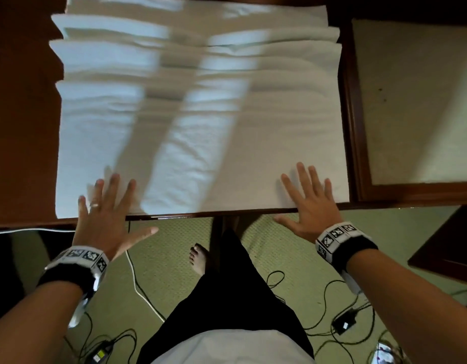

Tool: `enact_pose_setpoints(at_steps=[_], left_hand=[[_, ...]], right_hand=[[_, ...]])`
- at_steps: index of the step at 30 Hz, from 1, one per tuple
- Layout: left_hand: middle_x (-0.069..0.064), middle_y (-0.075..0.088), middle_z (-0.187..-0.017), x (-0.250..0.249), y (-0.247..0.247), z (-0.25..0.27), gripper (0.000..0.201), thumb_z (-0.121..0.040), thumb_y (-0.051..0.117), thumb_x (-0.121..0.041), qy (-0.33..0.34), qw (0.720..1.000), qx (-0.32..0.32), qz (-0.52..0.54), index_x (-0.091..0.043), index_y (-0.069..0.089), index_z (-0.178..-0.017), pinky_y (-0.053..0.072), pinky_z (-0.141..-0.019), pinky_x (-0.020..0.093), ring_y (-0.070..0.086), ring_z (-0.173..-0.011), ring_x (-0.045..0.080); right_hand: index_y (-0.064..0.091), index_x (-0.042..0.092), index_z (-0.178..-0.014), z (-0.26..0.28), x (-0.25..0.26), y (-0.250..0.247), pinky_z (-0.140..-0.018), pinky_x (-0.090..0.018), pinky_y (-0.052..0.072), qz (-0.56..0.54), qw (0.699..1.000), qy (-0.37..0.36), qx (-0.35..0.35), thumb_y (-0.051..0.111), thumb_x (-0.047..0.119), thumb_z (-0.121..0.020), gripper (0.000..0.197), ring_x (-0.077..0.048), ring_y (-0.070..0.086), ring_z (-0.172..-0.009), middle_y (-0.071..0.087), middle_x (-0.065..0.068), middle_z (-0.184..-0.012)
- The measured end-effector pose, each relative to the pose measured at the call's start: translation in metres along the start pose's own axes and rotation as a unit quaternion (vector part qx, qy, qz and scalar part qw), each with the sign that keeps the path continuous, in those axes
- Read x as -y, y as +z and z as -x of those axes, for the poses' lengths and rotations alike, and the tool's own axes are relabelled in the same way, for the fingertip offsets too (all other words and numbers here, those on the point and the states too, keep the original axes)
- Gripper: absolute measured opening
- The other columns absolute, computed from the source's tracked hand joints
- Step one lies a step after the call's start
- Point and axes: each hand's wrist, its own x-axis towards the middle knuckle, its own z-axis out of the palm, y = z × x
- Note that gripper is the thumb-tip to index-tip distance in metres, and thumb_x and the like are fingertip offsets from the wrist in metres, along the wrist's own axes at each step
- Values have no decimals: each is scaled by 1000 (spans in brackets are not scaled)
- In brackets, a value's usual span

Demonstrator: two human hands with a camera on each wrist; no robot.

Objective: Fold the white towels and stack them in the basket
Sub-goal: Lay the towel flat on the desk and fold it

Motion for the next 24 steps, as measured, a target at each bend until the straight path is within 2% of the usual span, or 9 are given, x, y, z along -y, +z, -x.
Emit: enact_pose_setpoints(at_steps=[4,7,9,12,15,17,19,22,24], left_hand=[[3,-25,-165,-2,4,-18,120,-70,50,-88,30,999,-11,-12,-40,-19,-156,13,-116,67,-9,-153,36],[13,9,-168,-2,5,-13,110,-73,81,-50,48,998,-34,-38,-33,17,-160,32,-103,72,21,-148,48],[20,24,-163,-5,4,-3,94,-78,82,-20,59,996,-36,-54,-26,31,-157,40,-91,72,35,-138,55],[24,41,-153,-4,1,10,82,-76,69,8,89,992,-59,-61,-16,43,-151,52,-76,66,52,-124,56],[26,54,-142,9,-9,14,78,-67,73,11,117,988,-62,-84,-7,54,-140,57,-70,63,62,-110,54],[24,53,-143,7,-28,16,71,-69,75,9,86,993,-43,-63,-8,59,-136,56,-78,63,62,-114,51],[10,50,-150,4,-47,17,49,-88,61,-3,8,999,-11,-41,-17,60,-135,53,-92,55,59,-123,39],[3,68,-120,6,-65,13,28,-91,55,-12,-38,995,75,-47,-27,69,-110,55,-88,37,67,-105,29],[1,69,-97,13,-71,9,26,-90,51,-7,-38,990,134,-16,-26,68,-87,52,-75,29,68,-90,25]], right_hand=[[-30,35,-148,-10,8,11,-118,-64,5,21,998,15,51,55,61,-90,106,-40,-26,-145,-40,-10,-154],[-11,29,-156,-4,15,15,-117,-63,14,18,1000,21,6,57,4,-88,100,-49,-12,-146,-21,-22,-160],[11,22,-158,5,17,17,-111,-63,28,37,999,11,-16,52,-13,-76,97,-53,9,-145,5,-28,-161],[45,10,-145,13,9,15,-96,-63,45,56,998,-14,-33,57,-17,-62,88,-54,42,-131,39,-30,-148],[58,4,-130,10,0,1,-103,-64,38,65,997,4,-41,59,-12,-66,65,-46,49,-129,49,-28,-141],[59,8,-126,8,-2,-17,-111,-60,28,77,996,45,-20,56,-5,-77,51,-38,46,-133,50,-22,-140],[58,13,-120,6,2,-38,-108,-49,34,80,993,77,36,50,4,-87,36,-31,55,-121,56,-14,-130],[62,16,-114,5,9,-62,-87,-36,48,72,985,107,117,49,11,-92,26,-31,64,-105,65,-11,-115],[65,16,-117,8,7,-67,-88,-35,51,55,975,123,179,53,13,-91,29,-31,64,-106,66,-12,-119]])
